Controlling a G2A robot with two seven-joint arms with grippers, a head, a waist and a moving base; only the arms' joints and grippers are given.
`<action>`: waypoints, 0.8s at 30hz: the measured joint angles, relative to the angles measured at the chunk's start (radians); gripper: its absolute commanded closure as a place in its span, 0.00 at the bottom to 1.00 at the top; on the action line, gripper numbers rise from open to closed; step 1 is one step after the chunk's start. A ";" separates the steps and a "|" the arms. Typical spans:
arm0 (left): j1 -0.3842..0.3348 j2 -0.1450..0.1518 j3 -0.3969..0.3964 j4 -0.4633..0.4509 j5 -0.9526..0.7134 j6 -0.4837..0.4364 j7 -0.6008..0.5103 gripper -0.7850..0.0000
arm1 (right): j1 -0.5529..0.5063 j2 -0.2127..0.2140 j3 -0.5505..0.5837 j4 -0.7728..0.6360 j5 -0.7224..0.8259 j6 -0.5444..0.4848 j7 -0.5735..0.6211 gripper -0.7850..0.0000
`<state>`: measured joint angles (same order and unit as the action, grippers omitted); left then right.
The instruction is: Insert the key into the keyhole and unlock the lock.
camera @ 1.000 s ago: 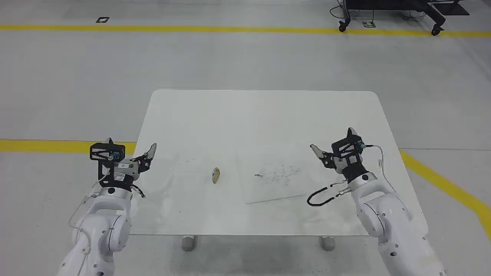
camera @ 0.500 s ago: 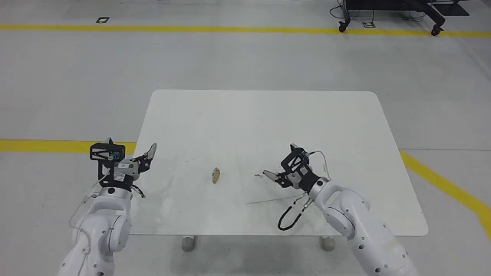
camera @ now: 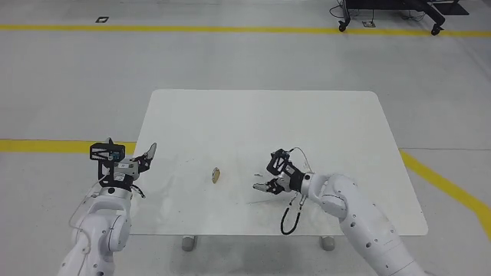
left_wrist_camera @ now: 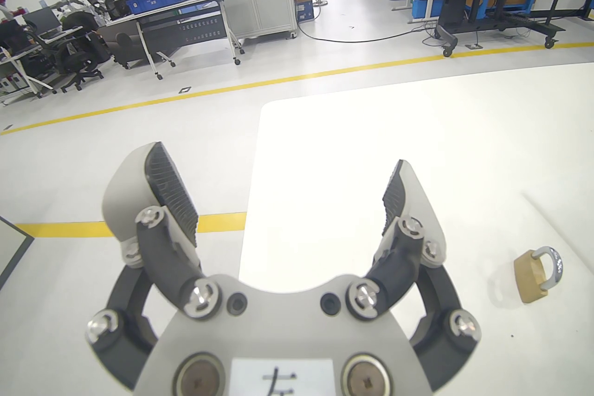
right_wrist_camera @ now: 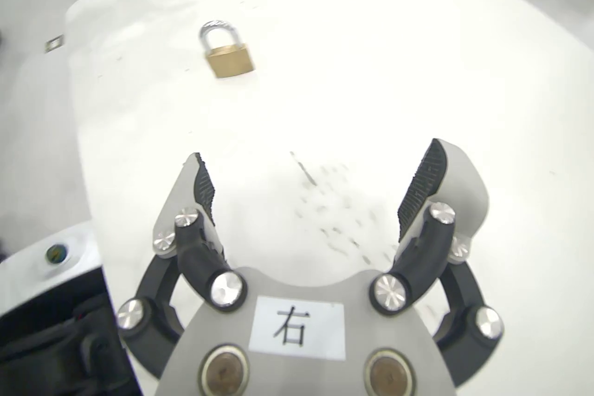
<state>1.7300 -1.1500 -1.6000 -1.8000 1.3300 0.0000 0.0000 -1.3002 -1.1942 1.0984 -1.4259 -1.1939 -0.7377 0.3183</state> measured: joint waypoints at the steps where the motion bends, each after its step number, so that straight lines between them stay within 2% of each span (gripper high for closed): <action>1: 0.000 0.000 0.000 0.000 0.000 0.000 0.000 0.00 | 0.041 -0.001 -0.011 0.041 0.010 -0.072 0.020 0.36; 2: 0.000 0.000 0.000 0.000 0.000 0.000 0.000 0.00 | 0.069 -0.002 -0.020 0.070 0.020 -0.111 0.034 0.49; 3: 0.000 0.000 0.000 0.000 0.000 0.000 0.000 0.00 | 0.096 -0.004 -0.028 0.096 0.032 -0.141 0.048 0.51; 6: 0.000 0.000 0.000 0.000 0.000 0.000 0.000 0.00 | 0.174 -0.011 -0.062 0.154 0.041 -0.189 0.103 0.53; 12: 0.000 0.000 0.000 0.000 0.000 0.000 0.000 0.00 | 0.230 -0.022 -0.144 0.138 -0.074 -0.152 0.158 0.57; 15: 0.000 0.000 0.000 0.000 0.000 0.000 0.000 0.00 | 0.238 -0.026 -0.180 0.134 -0.129 -0.135 0.169 0.65; 17: 0.000 0.000 0.000 0.000 0.000 0.000 0.000 0.00 | 0.245 -0.029 -0.200 0.139 -0.150 -0.137 0.169 0.76; 18: 0.000 0.000 0.000 0.000 0.000 0.000 0.000 0.00 | 0.248 -0.030 -0.206 0.143 -0.154 -0.138 0.166 0.85; 19: 0.000 0.000 0.000 0.000 0.000 0.000 0.000 0.00 | 0.251 -0.031 -0.211 0.147 -0.157 -0.140 0.160 1.00; 24: 0.000 0.000 0.000 0.000 0.000 0.000 0.000 0.00 | 0.257 -0.028 -0.204 0.148 -0.162 -0.135 0.108 1.00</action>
<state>1.7300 -1.1500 -1.6000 -1.8000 1.3300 0.0000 0.0000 -1.0437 -1.2219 0.8940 -1.2783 -1.3564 -0.8730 0.4262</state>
